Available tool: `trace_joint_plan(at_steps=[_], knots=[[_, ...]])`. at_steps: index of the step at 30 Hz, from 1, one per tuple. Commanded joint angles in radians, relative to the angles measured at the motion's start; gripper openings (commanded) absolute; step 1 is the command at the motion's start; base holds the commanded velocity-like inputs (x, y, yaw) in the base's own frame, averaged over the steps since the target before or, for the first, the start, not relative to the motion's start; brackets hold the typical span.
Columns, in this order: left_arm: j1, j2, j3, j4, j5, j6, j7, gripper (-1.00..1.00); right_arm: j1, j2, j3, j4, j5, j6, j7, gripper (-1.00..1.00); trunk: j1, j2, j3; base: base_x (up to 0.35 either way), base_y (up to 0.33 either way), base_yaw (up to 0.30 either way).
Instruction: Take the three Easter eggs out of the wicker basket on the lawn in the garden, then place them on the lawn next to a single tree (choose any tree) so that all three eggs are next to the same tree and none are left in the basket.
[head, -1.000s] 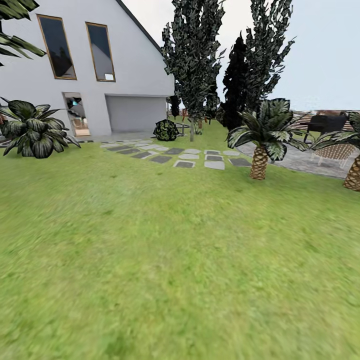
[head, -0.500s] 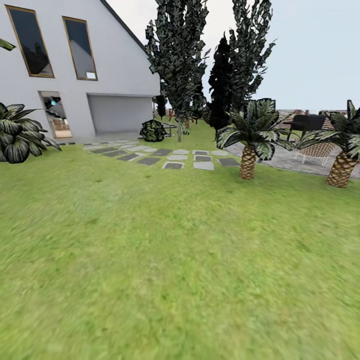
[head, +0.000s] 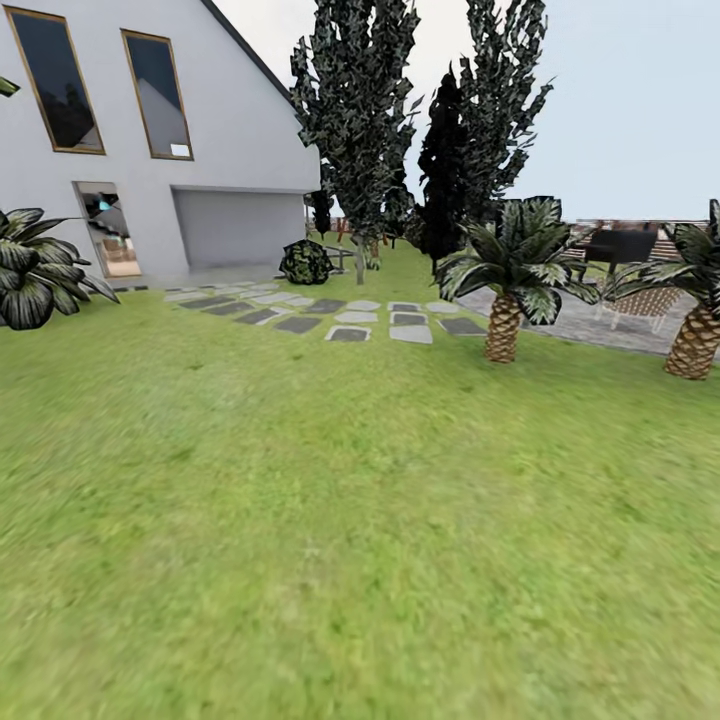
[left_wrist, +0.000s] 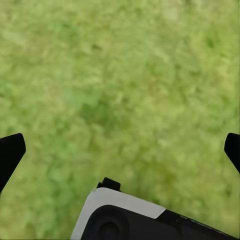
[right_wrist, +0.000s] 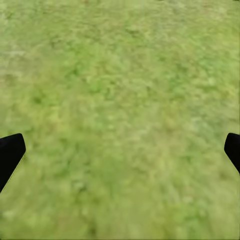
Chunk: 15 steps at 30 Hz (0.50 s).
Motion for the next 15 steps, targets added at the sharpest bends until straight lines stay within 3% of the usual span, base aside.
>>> trace_joint_plan(at_steps=[1, 6, 9, 15], knots=[[0.000, 0.000, 0.000, -0.002, 0.004, 0.000, -0.001, 1.00, -0.001, 0.000, 0.001, 0.000, 0.000, -0.003, -0.004, 1.00, 0.001, -0.002, -0.002, 0.332, 0.103, 0.000], [0.000, 0.000, 0.001, -0.002, 0.003, 0.000, -0.001, 1.00, -0.001, -0.004, -0.001, 0.001, -0.001, -0.001, -0.005, 1.00, 0.001, -0.002, -0.002, 0.332, 0.094, 0.000], [0.000, 0.000, 0.001, -0.002, 0.003, 0.000, -0.001, 1.00, -0.001, -0.029, -0.004, 0.001, -0.005, 0.006, -0.008, 1.00, 0.001, -0.002, -0.002, 0.333, 0.066, 0.000], [0.000, 0.001, 0.001, -0.002, 0.002, 0.000, -0.001, 1.00, -0.001, -0.042, -0.005, 0.000, -0.006, 0.009, -0.010, 1.00, 0.001, -0.002, -0.002, 0.337, 0.011, 0.000]])
